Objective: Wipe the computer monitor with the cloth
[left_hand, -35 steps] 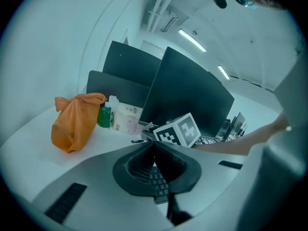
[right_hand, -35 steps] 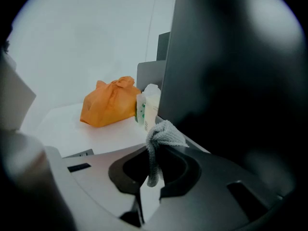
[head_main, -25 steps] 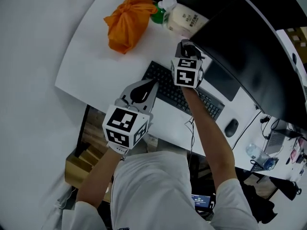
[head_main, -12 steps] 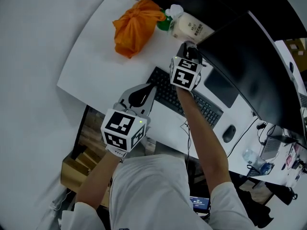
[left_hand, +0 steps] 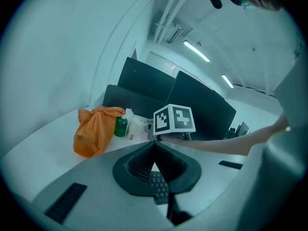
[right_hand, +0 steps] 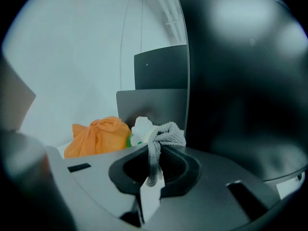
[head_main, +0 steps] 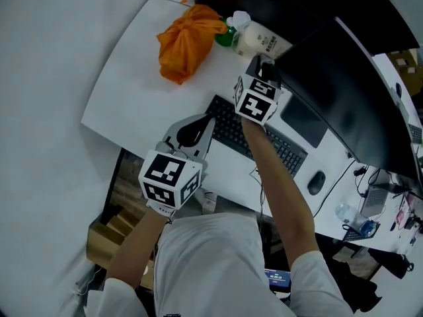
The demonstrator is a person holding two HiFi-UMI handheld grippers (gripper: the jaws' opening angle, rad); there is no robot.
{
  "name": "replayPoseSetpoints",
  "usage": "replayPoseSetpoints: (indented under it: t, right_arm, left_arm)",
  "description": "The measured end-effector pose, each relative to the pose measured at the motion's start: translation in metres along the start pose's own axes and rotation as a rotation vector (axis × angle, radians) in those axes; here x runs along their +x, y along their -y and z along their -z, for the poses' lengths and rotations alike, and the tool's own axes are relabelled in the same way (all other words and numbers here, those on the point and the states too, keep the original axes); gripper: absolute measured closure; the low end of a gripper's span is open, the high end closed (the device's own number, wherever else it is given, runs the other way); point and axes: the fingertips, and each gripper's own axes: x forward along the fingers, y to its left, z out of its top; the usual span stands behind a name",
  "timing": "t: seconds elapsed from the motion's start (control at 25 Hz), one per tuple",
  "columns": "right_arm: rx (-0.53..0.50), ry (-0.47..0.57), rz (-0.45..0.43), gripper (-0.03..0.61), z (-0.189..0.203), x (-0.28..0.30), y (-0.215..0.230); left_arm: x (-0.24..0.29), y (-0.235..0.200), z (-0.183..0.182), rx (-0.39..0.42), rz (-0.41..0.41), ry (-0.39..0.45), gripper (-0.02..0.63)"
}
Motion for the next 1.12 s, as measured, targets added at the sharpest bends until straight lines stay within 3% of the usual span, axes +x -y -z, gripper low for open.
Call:
replayPoseSetpoints:
  t: [0.32,1.12]
  right_arm:
    - [0.022,0.106,0.025,0.555,-0.037,-0.015,0.002]
    - [0.067,0.242,0.021,0.568,-0.126,-0.054,0.008]
  left_arm:
    - [-0.009,0.003,-0.012,0.023,0.000,0.024,0.595]
    - [-0.026,0.018,-0.058,0.055,0.015,0.129,0.595]
